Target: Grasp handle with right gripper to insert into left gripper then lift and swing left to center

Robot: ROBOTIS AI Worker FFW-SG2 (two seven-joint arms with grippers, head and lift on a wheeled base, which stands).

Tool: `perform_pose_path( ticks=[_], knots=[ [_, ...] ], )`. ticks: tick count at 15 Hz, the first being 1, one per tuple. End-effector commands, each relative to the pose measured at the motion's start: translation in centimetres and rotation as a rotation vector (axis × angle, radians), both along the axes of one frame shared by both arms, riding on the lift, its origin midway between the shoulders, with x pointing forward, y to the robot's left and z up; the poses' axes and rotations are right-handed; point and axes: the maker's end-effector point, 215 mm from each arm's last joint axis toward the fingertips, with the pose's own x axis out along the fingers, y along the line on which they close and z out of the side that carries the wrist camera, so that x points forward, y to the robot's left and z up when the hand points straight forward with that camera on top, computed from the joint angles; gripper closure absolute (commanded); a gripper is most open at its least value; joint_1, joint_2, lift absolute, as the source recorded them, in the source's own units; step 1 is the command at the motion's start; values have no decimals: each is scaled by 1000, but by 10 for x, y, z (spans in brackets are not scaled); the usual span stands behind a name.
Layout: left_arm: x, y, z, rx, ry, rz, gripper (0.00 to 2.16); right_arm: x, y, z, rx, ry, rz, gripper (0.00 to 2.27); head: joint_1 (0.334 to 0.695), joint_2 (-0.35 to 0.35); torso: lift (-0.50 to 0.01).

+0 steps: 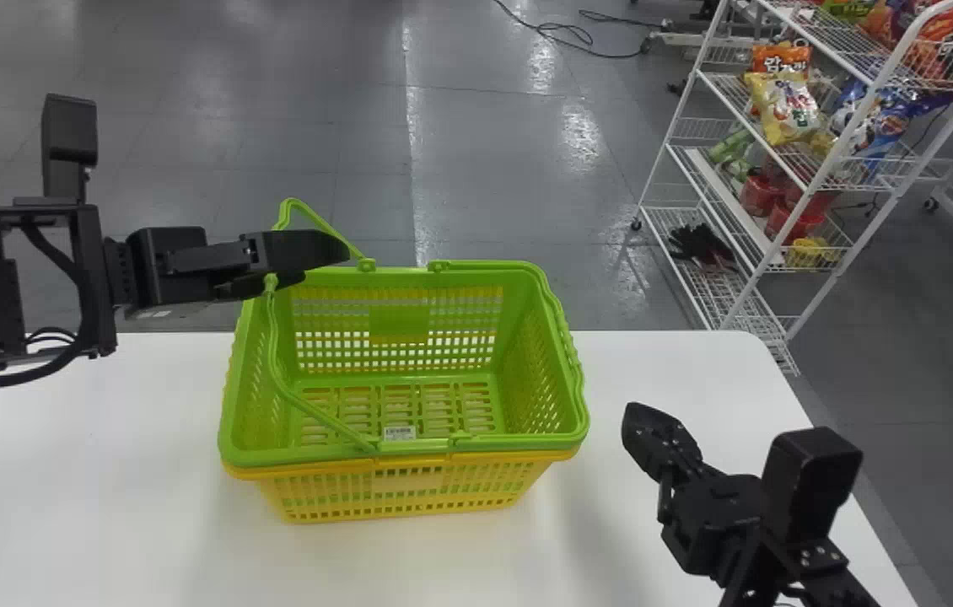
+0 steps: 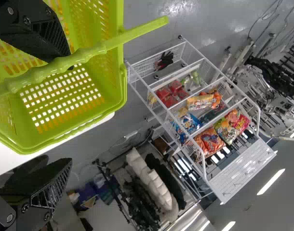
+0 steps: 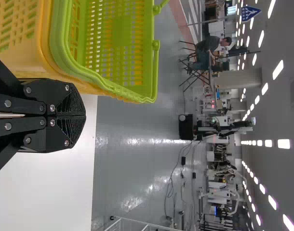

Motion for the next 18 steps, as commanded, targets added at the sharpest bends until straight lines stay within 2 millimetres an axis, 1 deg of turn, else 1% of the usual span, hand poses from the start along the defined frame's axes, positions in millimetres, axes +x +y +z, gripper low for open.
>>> perform_pose_path(
  ticks=[1, 2, 4, 6, 8, 11, 13, 17, 18],
  knots=[
    [-1, -8, 5, 5, -12, -16, 144, 19, -6, 1, -7, 7, -9, 2010, 695, -171, -93],
    [0, -9, 7, 9, -18, -18, 144, 26, -8, 0, -14, 11, -13, 2010, 695, -175, -93],
    [-1, -13, 6, 7, -15, -25, 144, 38, -6, 0, -30, 10, -8, 2010, 695, -182, -93],
    [-3, -14, 6, 8, -14, -31, 144, 50, 1, -7, -56, 19, 3, 2010, 695, -185, -93],
    [-5, -15, 5, 7, -12, -33, 144, 60, 12, -15, -76, 30, 22, 2010, 695, -182, -93],
    [-9, -14, 3, 9, -12, -35, 144, 64, 20, -28, -99, 49, 36, 2010, 695, -166, -93],
    [-10, -14, 3, 2, -11, -36, 144, 65, 21, -31, -101, 52, 38, 2013, 695, -160, -93],
    [-12, -15, 2, -1, -10, -37, 144, 66, 23, -29, -89, 46, 39, 2010, 695, -155, -93],
    [-12, -15, 3, -1, -11, -37, 144, 67, 23, -25, -85, 40, 38, 2010, 695, -154, -93]
  ],
)
